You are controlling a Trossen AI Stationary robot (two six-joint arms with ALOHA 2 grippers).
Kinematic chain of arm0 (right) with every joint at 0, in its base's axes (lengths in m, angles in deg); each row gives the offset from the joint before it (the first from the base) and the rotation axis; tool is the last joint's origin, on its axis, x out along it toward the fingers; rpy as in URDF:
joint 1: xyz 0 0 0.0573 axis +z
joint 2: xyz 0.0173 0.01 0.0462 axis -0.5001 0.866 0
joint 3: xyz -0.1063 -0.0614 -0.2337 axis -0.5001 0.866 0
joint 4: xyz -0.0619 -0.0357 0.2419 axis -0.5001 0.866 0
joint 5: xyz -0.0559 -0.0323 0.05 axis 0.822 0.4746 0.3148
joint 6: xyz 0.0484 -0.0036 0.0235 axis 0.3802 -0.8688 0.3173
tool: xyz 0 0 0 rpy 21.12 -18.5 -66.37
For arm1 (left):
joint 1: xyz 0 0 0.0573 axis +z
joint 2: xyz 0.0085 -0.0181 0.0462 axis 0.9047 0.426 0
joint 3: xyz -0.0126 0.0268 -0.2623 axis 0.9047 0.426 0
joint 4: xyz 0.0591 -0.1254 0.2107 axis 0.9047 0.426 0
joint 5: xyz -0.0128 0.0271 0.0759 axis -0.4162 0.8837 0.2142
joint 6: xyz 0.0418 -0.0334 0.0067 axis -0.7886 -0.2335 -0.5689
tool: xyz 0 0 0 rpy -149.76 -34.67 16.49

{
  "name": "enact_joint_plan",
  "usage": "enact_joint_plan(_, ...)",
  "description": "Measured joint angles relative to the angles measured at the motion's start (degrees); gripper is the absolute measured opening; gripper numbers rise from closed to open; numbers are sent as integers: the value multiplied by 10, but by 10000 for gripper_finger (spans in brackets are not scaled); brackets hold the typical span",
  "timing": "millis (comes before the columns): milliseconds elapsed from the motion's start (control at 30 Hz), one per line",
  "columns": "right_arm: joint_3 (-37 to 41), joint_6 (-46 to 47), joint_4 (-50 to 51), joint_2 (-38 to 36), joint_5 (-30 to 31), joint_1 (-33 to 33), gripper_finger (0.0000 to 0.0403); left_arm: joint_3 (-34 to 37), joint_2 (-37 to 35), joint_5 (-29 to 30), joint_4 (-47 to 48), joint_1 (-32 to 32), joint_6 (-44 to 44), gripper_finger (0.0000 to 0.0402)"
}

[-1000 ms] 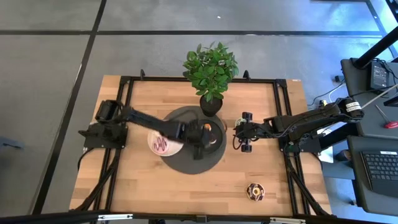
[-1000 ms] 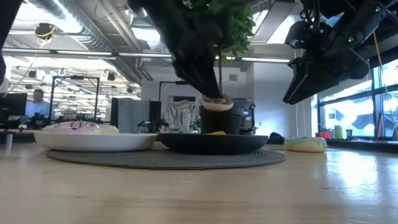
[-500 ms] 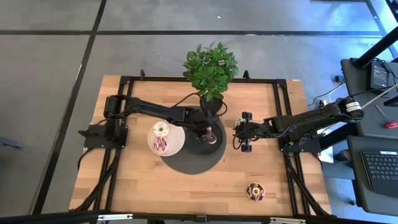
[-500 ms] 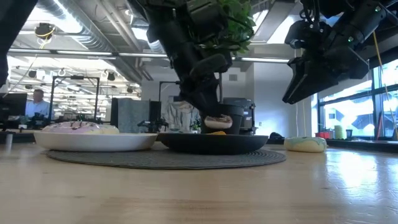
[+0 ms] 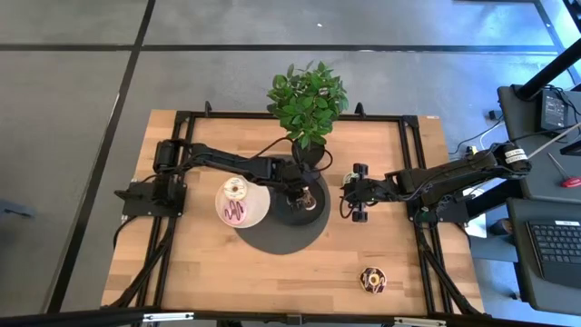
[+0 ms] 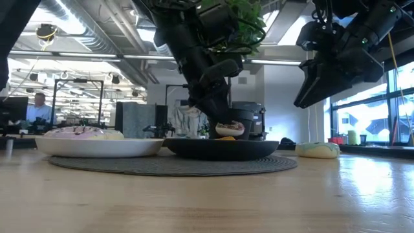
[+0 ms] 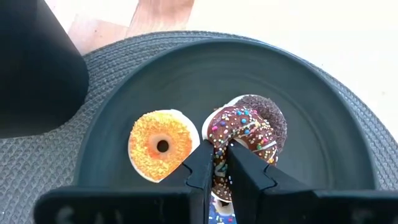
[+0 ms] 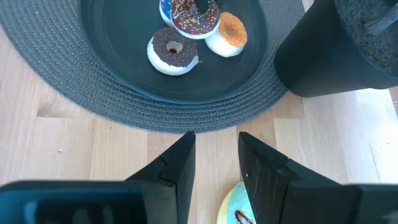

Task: Pick & Place donuts
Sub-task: Put the small brown donut on the black plate, then put the large blue donut on the white plate

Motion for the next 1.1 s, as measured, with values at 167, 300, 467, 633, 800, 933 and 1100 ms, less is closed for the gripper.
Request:
enact_joint_plan(167,0,0,0,0,0,0,124,0,0,0,2,0,0,43)
enact_joint_plan(300,0,0,0,0,0,0,124,0,0,0,3,0,0,58)
enact_joint_plan(467,0,0,0,0,0,0,124,0,0,1,3,0,0,89)
enact_joint_plan(633,0,0,0,0,0,0,124,0,0,6,8,0,0,119)
enact_joint_plan(800,0,0,0,0,0,0,124,0,0,28,19,1,0,134)
enact_joint_plan(933,0,3,1,0,0,0,124,0,-21,28,52,2,1,139)
enact_joint_plan(1100,0,74,11,0,22,-3,124,1,-62,30,69,-9,-5,136)
